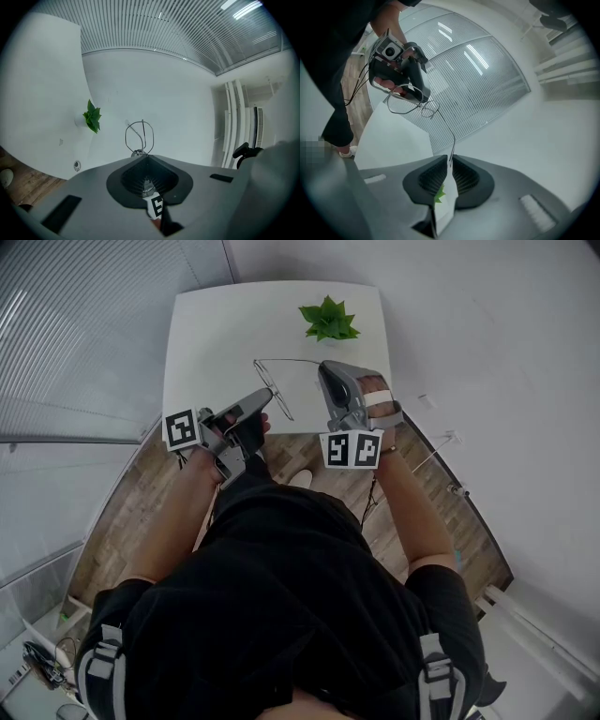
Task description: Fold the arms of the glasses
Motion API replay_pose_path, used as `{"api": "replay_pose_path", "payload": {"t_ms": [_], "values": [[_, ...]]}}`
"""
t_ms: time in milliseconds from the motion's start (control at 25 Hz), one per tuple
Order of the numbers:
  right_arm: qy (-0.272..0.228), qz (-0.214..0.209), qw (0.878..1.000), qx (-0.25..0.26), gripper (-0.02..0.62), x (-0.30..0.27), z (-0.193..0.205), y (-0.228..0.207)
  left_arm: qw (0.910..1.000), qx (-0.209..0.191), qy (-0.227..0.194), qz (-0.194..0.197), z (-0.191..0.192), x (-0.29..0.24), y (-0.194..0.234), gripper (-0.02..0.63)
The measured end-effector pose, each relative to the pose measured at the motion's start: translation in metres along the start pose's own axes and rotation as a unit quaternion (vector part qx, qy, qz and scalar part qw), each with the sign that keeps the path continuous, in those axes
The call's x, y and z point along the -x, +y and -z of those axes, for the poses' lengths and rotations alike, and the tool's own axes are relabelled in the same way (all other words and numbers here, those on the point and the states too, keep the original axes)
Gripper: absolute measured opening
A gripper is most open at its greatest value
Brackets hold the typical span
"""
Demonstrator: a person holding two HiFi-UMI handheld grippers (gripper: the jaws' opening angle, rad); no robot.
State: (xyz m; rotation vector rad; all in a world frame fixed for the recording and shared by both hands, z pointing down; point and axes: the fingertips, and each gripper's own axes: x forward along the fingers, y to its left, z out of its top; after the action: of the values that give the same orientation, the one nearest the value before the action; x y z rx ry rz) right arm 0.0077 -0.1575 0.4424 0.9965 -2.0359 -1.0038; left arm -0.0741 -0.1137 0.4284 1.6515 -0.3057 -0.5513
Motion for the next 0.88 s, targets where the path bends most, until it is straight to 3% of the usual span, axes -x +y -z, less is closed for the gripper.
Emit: {"api": "replay_pose_path", "payload": {"t_ms": [880], "values": [[-0.037, -0.02, 0.999, -0.004, 0.043, 0.008, -0.038, 0.019, 0.9994, -0.011, -0.033, 0.003, -0.027, 0.007, -0.006, 0.011]]}}
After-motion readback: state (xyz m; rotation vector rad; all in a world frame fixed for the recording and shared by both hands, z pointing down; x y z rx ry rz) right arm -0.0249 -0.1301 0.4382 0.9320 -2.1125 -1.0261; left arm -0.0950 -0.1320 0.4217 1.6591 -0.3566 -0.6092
